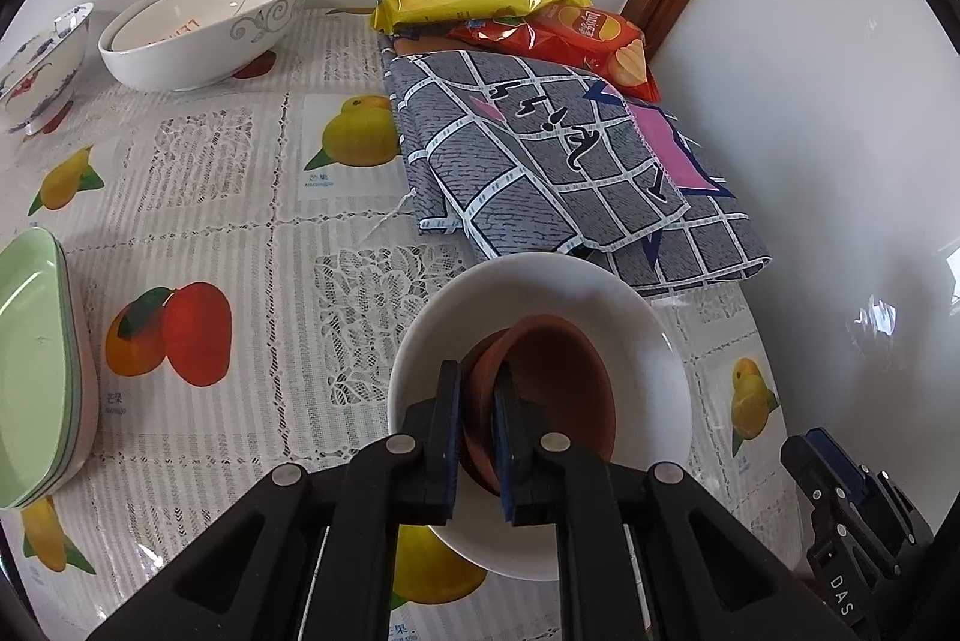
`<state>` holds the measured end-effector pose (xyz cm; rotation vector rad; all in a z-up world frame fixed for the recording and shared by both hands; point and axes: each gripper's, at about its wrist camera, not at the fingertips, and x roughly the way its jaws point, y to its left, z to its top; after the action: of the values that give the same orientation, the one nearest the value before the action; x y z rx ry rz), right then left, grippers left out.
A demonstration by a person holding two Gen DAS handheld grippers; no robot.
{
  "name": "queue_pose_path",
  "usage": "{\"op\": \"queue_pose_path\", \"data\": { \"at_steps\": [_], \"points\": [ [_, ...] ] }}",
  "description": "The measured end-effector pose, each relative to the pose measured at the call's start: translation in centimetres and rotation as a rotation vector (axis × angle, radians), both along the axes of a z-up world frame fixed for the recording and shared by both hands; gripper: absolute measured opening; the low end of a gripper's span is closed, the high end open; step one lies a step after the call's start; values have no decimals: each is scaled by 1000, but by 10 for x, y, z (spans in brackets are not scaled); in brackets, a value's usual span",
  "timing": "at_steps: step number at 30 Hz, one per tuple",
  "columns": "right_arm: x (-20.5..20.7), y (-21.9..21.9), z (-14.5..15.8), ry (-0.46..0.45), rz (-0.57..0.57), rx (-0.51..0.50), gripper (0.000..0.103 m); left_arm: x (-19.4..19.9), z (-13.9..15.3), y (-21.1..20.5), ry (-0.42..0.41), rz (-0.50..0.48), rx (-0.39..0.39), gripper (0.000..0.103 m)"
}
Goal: Organize plates and bowls
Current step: 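Close the left gripper on the white bowl rim holding the clay bowl, then lift the white bowl with the left gripper while the right gripper moves alongside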
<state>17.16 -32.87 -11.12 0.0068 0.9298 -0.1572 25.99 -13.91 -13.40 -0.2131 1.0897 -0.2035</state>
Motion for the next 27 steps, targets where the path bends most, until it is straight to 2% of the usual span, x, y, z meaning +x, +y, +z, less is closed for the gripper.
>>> {"op": "queue_pose_path", "data": {
  "at_steps": [10,12,14,19,27],
  "points": [
    [0,5,0,5,10,-1,24,-1,3,2,3,-18,-14,11],
    [1,7,1,4,15,0,25,-3,7,3,-6,-25,-17,16],
    [3,9,1,6,20,2,25,-6,12,5,-24,-26,-8,29],
    [5,15,5,-6,32,14,26,-10,26,9,-65,-24,11,29],
    [12,24,9,-24,50,34,26,-16,30,25,-65,4,38,29]
  ]
}}
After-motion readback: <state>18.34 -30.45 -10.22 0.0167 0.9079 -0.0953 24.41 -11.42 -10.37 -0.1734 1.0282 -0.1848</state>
